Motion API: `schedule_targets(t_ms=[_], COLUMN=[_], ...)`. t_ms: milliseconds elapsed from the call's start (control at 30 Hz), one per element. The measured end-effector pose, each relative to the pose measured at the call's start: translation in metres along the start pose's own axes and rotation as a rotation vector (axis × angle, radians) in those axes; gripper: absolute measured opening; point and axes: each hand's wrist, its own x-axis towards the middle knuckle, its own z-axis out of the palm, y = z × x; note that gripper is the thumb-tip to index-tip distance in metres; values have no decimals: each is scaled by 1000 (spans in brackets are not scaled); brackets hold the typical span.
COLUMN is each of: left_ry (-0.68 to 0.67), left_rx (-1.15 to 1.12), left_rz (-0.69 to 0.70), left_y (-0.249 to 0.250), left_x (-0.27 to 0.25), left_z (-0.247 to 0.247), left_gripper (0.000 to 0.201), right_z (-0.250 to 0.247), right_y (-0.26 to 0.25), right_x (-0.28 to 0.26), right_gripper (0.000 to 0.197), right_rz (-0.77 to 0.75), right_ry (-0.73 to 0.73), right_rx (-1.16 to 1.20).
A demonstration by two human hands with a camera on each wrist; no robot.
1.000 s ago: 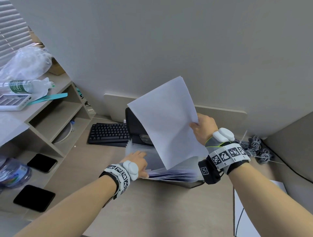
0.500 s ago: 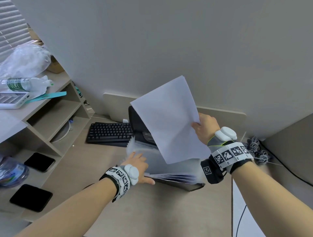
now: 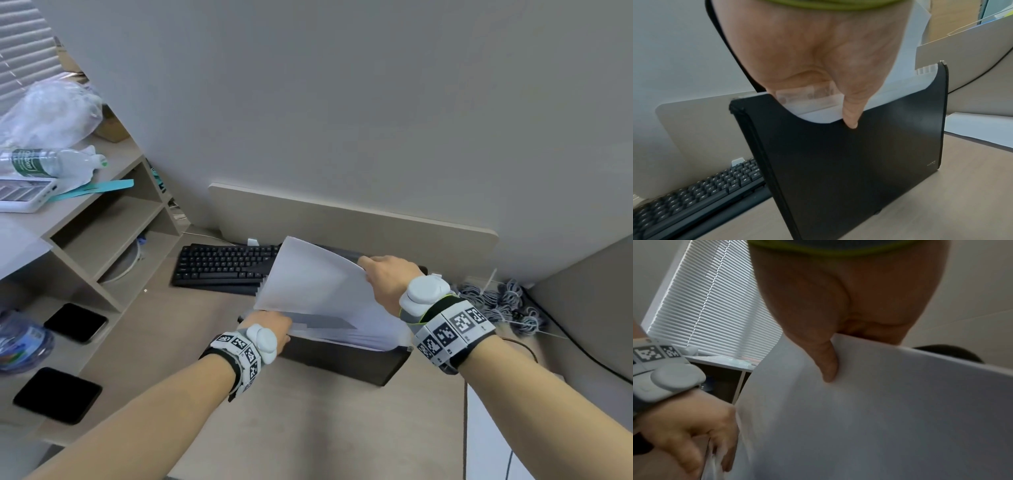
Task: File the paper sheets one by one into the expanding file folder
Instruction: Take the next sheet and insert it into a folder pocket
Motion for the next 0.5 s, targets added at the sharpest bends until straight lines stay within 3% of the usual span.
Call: schedule_targets(t_ms=[267, 500], left_ry=[-103, -19], left_rx=[64, 24], left_rz=[-30, -38], left_y=[5, 3], left_x=[-6, -5], left_z=[-3, 4], left_gripper=[20, 18], right_z=[13, 10], right_y=[-17, -13], right_x=[8, 11], right_gripper=[35, 36], right_rz=[-53, -13], right_ry=[-87, -56], right_rx=[-81, -37])
